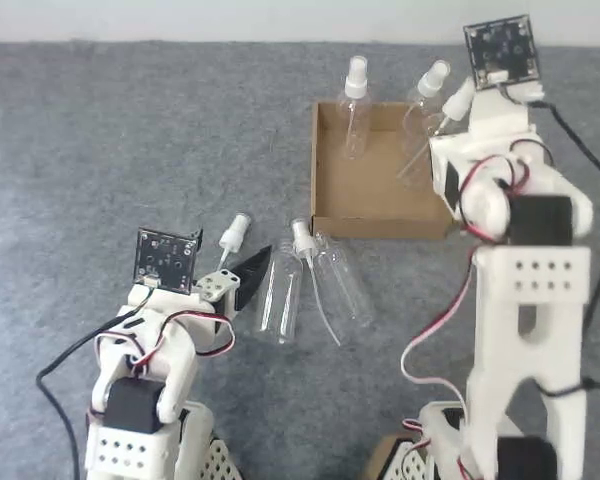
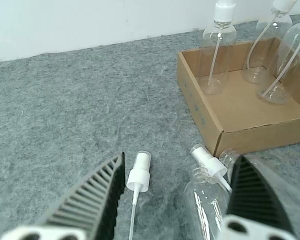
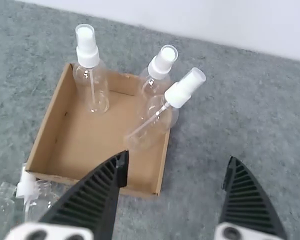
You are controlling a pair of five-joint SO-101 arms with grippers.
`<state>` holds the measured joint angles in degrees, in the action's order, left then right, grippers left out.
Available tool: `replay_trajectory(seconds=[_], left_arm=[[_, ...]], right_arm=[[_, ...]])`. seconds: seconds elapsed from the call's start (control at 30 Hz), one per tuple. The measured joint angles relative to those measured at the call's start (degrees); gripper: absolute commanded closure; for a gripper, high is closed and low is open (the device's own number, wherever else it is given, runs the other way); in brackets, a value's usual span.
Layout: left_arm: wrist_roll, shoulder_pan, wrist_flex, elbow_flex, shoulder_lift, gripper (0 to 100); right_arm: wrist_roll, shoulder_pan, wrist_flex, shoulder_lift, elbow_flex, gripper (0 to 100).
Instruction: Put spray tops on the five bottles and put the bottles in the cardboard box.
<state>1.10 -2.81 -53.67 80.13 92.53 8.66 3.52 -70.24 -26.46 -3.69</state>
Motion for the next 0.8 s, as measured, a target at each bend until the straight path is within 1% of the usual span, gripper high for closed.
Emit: replay_trajectory(seconds=[0.17,0.3,0.4,0.47,0.6,0.67,0.73,0.8], left_arm=[[0.0,0.0,0.0,0.0,0.0,69],[0.0,0.0,0.0,0.0,0.0,69],[0.0,0.0,0.0,0.0,0.0,69],[0.0,0.0,0.0,0.0,0.0,69],[0.0,0.0,0.0,0.0,0.0,69],[0.0,0.0,0.0,0.0,0.0,69],[0.0,0.0,0.0,0.0,0.0,69],[0.0,0.7,0.0,0.0,0.0,69]], right_arm=[[0.0,-0.4,-2.0,-5.9,0.0,74.2],[0.1,-4.5,-2.9,-7.7,0.0,74.5],[0.1,-4.0,-7.5,-7.7,0.0,74.5],[0.0,-0.6,-11.1,-7.7,-0.4,74.5],[0.1,10.7,-14.4,-7.7,-8.0,74.2],[0.1,17.7,-14.2,-7.6,-13.6,74.2],[0.1,24.0,-11.4,-6.8,-19.4,74.2],[0.1,27.9,-7.5,-5.2,-25.0,74.2]])
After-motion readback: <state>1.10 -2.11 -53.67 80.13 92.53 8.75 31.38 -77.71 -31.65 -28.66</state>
